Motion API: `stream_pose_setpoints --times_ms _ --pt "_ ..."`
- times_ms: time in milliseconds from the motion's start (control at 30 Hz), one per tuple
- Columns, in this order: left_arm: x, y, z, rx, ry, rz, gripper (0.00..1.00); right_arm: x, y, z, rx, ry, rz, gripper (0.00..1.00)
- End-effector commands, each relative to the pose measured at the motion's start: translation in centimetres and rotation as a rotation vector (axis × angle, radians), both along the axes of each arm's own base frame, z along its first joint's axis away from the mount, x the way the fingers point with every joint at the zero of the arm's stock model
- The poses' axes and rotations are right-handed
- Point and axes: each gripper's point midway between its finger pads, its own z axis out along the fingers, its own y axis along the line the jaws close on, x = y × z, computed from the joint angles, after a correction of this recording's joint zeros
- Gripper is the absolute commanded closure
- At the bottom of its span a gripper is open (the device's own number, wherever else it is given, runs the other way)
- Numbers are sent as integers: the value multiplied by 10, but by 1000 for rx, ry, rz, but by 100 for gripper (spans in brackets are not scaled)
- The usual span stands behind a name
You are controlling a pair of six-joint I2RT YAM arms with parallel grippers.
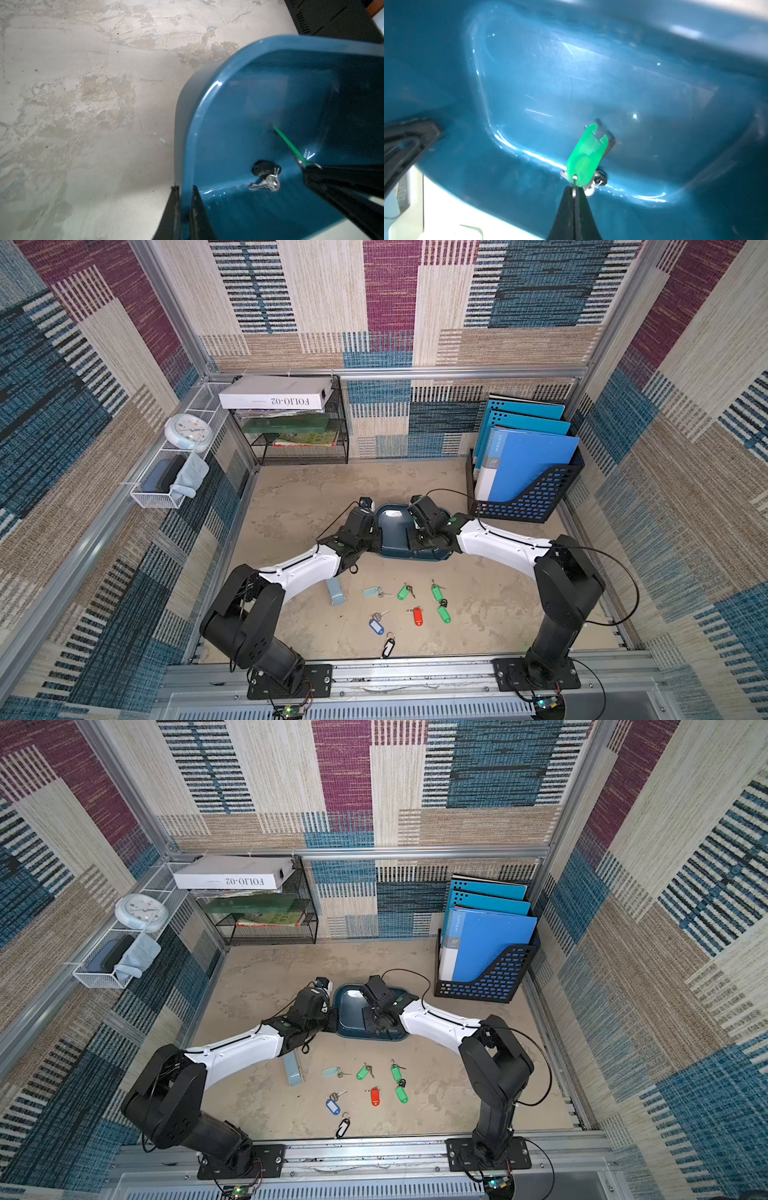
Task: Take the keys out of the storage box
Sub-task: Pick up the key from the storage box, then place the key at the center of the board.
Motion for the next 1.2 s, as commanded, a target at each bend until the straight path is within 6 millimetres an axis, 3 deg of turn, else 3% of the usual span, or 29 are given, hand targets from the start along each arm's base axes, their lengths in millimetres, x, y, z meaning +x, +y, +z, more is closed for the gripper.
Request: stream_pose_setpoints --times_ms 0,233,333,433,633,900,1067,1167 --pt "0 3 -3 15 13 19 100 -1 1 12 17 -24 20 100" --pt "0 5 -1 15 13 29 100 -22 7 46 108 -64 149 100" --pt "0 6 -1 18 13 36 100 -51 12 62 176 -63 299 100" --pt "1 6 -3 21 16 40 100 -73 1 68 209 -47 315 100" --pt "1 6 -2 13 17 43 100 -141 9 81 380 47 515 100" --pt "2 5 0 6 17 50 100 -235 2 39 415 359 652 100" --pt "2 6 -3 2 20 59 100 -270 -9 2 352 536 639 100" --pt "2 6 -4 -3 24 65 100 -279 -14 -11 302 581 631 100"
